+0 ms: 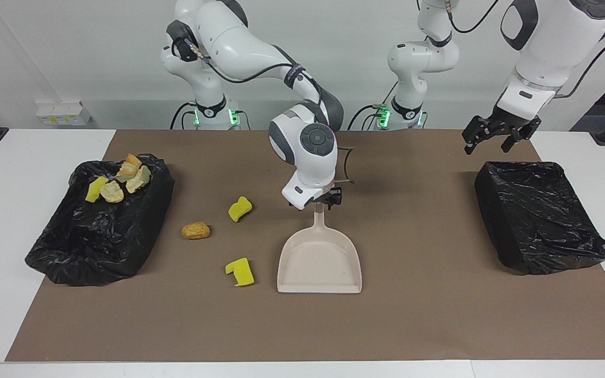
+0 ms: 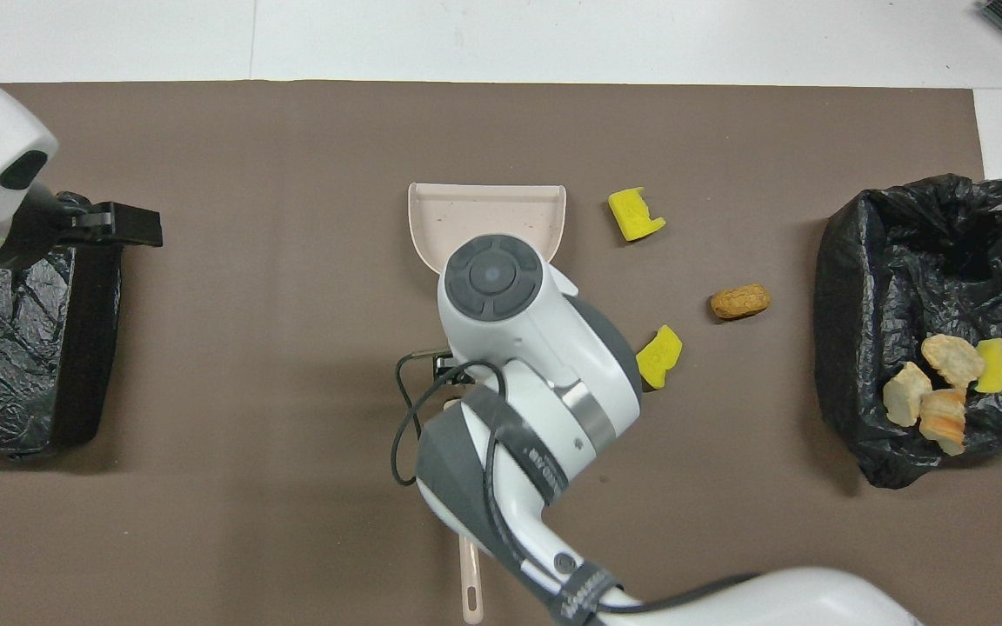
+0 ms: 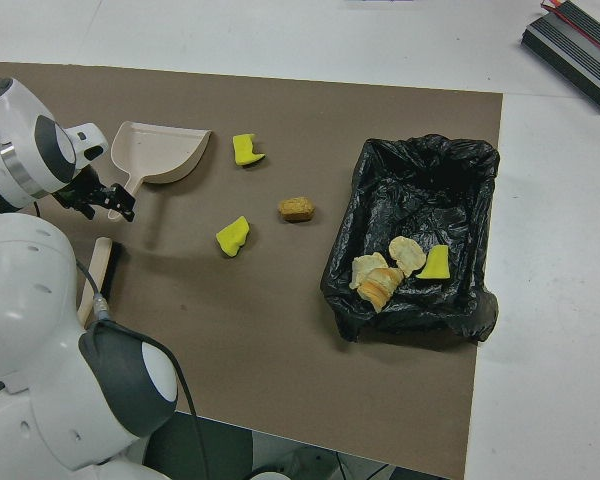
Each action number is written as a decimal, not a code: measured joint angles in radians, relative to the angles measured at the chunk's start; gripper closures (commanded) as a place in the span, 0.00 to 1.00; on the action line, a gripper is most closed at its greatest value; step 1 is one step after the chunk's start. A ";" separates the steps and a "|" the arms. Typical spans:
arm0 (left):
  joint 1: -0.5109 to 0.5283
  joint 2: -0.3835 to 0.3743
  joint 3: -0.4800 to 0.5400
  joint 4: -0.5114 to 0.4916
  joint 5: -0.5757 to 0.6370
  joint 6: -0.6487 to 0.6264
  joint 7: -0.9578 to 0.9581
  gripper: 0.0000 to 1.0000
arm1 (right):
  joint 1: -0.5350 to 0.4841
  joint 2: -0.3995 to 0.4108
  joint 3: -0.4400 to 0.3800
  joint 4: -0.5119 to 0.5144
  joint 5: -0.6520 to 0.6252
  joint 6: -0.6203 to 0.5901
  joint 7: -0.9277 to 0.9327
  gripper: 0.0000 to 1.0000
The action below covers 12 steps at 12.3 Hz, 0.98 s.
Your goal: Sweep and dump trash in bin
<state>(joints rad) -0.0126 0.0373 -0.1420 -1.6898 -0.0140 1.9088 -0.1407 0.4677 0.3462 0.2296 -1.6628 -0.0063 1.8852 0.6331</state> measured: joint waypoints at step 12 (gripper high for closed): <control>-0.127 0.420 -0.408 0.123 0.276 0.174 -0.684 0.00 | 0.207 -0.219 0.000 -0.474 0.132 0.233 0.138 0.51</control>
<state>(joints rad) -0.1396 0.4568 -0.5504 -1.5664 0.2620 2.0829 -0.8249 0.6745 0.1274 0.2300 -2.1368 0.1256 2.1181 0.7707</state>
